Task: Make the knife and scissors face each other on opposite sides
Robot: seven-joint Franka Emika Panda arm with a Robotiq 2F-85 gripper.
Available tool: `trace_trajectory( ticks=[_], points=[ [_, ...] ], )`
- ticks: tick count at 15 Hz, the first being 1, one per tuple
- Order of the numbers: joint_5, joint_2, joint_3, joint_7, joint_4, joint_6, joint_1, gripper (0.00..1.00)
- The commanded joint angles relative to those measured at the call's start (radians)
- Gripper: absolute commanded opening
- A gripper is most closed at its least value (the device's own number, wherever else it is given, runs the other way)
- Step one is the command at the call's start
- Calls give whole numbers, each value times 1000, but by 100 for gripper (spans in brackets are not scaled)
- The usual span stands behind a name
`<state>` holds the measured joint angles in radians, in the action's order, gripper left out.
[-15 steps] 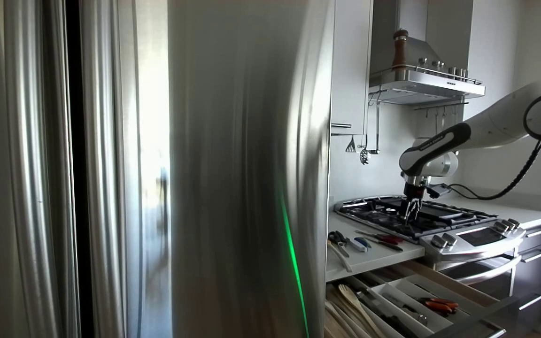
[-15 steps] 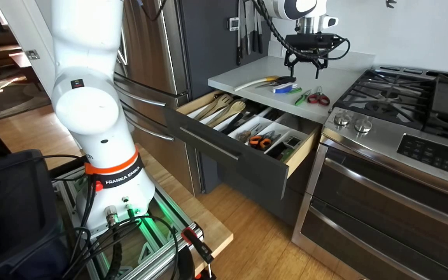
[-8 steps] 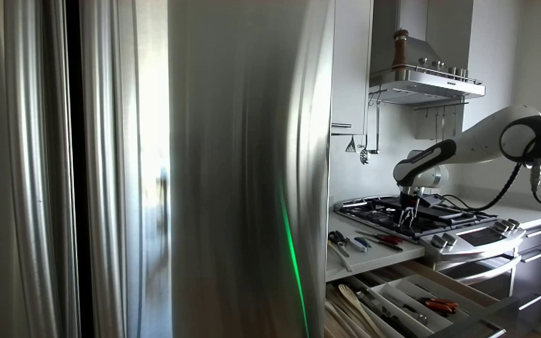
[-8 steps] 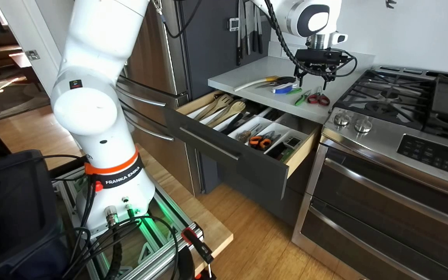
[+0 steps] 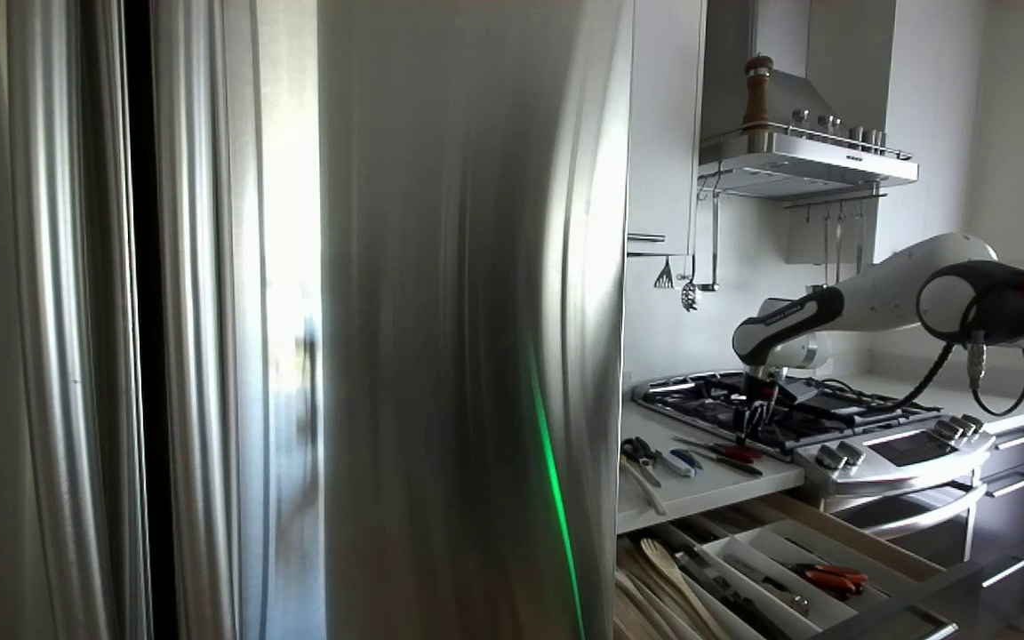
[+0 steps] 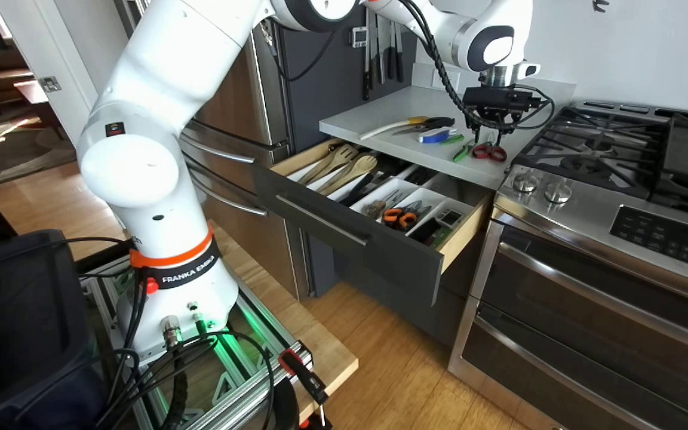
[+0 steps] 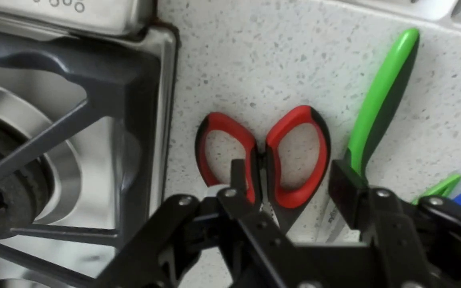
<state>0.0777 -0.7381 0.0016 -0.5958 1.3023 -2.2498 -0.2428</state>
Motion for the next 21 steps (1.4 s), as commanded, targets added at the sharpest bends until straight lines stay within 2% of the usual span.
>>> trace_trajectory(
  ticks=[1, 3, 7, 9, 13, 16, 17, 18, 21],
  points=[
    [4, -104, 26, 5, -136, 7, -21, 62],
    [5, -139, 37, -3, -180, 18, -23, 67],
    [0, -196, 46, 2, -251, 36, -22, 59],
    [-7, -216, 44, 5, -277, 46, -19, 35],
    [-10, -217, 43, 8, -308, 83, -16, 5],
    [0, -171, 54, 0, -305, 88, -21, 6],
    [6, -150, 60, -6, -303, 88, -25, 6],
    [10, -129, 65, -10, -303, 84, -28, 0],
    [32, -63, 77, -28, -295, 61, -30, 0]
  ],
)
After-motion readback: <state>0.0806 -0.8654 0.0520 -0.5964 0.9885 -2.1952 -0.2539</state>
